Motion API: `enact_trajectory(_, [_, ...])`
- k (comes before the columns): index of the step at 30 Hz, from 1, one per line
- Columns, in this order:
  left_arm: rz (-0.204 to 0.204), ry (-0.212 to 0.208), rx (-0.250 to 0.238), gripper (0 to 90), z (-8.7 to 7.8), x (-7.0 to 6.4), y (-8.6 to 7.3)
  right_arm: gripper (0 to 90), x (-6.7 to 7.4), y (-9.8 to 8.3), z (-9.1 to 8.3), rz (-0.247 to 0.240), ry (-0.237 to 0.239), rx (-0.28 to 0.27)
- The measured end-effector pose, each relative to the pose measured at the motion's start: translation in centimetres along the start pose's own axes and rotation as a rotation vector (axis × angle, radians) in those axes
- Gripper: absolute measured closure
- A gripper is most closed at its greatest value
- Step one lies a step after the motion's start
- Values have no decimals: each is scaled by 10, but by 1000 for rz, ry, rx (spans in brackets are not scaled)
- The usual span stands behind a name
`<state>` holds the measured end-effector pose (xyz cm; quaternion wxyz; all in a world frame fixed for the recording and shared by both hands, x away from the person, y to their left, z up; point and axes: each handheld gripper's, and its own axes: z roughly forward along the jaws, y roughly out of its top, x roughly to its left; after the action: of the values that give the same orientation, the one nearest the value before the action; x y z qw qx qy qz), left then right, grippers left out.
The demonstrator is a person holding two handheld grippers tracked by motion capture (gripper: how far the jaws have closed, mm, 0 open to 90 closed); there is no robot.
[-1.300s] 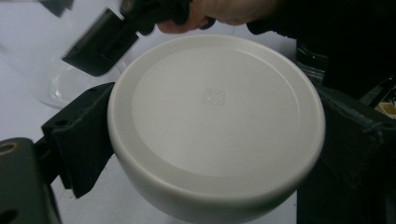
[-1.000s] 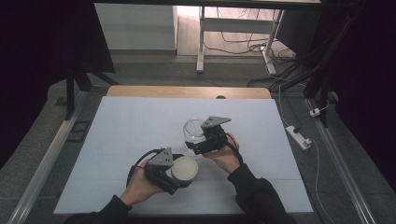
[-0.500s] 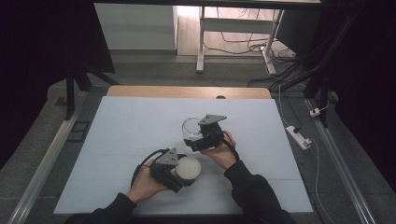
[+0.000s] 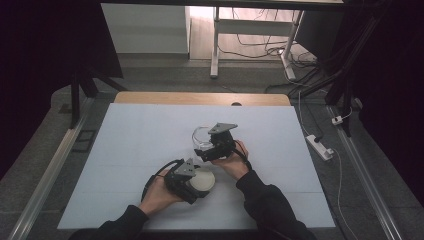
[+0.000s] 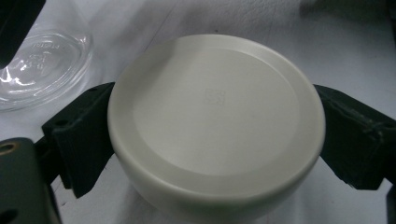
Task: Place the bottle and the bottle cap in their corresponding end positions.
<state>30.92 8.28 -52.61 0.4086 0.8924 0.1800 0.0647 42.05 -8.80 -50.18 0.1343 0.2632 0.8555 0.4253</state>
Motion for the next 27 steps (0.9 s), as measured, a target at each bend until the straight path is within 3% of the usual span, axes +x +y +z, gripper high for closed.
enact_trajectory(12, [39, 12, 54, 77, 12, -1, -3, 61, -6, -6, 9, 9, -17, 4])
enact_trajectory(22, [37, 40, 103, 76, 19, 1, -5, 59, -5, -8, 10, 3, -22, -5])
enact_trajectory(27, [22, 26, 119, 75, 20, 4, -4, 56, -5, -8, 10, 4, -25, -3])
